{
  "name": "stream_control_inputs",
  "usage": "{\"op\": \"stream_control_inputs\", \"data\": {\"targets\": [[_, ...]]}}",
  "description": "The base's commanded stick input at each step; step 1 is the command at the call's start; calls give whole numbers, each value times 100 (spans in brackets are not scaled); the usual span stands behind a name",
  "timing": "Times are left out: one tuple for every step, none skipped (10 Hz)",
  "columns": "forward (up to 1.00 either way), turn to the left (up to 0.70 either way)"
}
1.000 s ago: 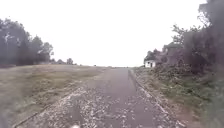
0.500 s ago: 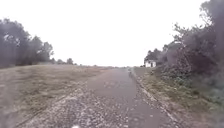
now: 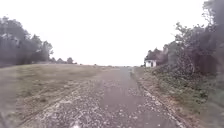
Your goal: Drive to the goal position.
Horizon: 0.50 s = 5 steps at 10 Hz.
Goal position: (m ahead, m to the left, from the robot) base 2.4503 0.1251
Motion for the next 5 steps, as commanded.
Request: {"op": "stream_control_inputs", "data": {"targets": [[45, 0], [45, 0], [45, 0], [45, 0], [45, 0]]}}
